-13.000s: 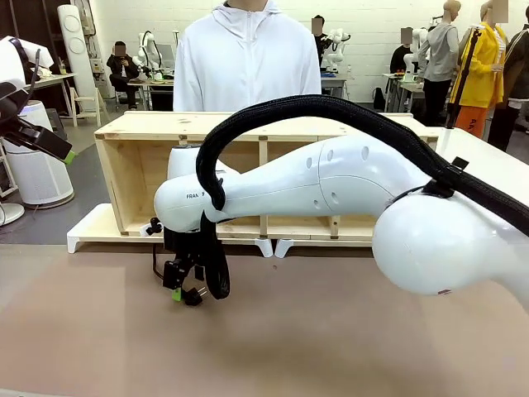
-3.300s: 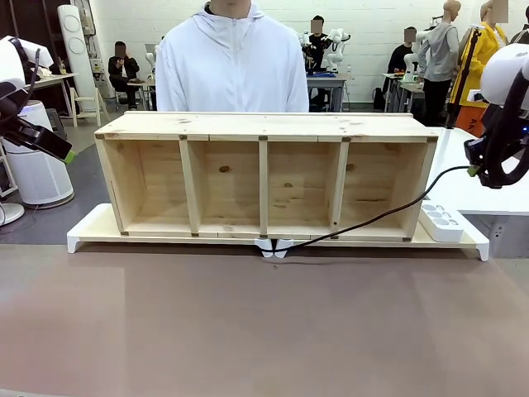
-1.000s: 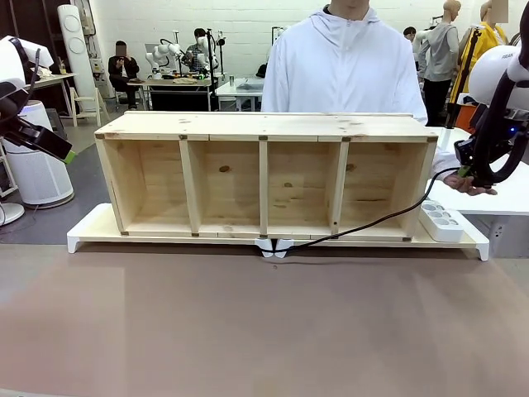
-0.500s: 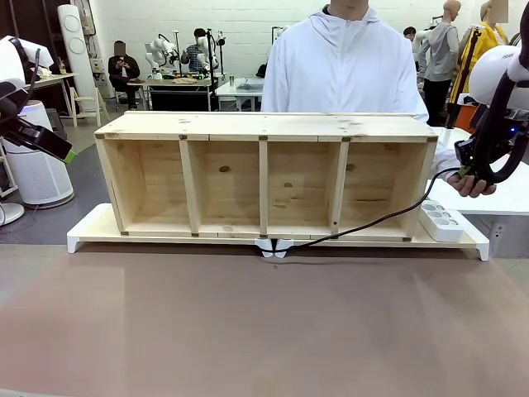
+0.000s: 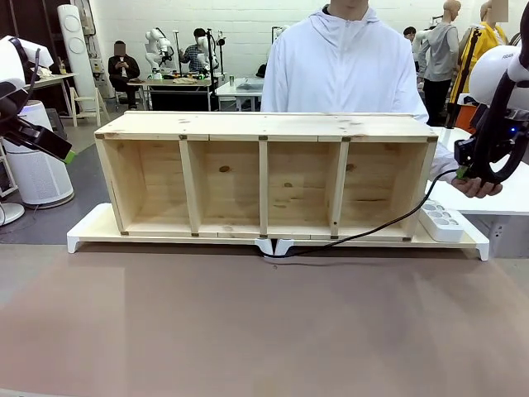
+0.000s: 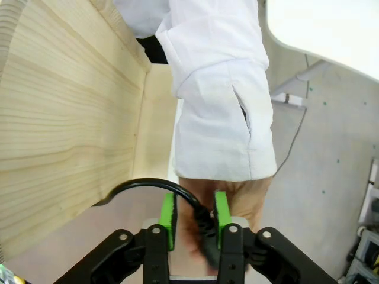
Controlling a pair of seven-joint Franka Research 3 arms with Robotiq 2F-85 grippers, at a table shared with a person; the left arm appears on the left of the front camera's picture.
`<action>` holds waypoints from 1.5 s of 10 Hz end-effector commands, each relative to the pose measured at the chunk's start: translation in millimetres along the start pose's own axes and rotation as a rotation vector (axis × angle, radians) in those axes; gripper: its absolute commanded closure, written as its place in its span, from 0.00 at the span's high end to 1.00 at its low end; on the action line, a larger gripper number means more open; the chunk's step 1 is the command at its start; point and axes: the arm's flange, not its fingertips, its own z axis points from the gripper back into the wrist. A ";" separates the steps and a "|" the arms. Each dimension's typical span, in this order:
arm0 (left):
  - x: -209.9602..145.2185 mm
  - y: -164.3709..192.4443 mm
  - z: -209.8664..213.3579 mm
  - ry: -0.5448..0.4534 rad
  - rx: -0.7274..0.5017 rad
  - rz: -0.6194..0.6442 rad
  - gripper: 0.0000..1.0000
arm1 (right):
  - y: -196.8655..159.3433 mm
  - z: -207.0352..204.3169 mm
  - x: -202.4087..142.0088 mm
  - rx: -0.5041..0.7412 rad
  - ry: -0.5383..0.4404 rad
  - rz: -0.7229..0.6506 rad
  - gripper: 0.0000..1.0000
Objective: Perform cable management.
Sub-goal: Release the Power Cable when the human grasps it.
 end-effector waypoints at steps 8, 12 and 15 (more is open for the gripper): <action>1.4 -0.3 -2.0 -0.007 0.008 -0.003 1.00 | 1.3 1.3 -0.3 0.002 0.003 0.003 0.98; 1.4 -0.3 -2.0 -0.007 0.008 -0.003 1.00 | 1.3 1.3 -0.3 0.002 0.003 0.003 0.98; 1.4 -0.3 -2.0 -0.007 0.008 -0.003 1.00 | 1.3 1.3 -0.3 0.002 0.003 0.003 0.98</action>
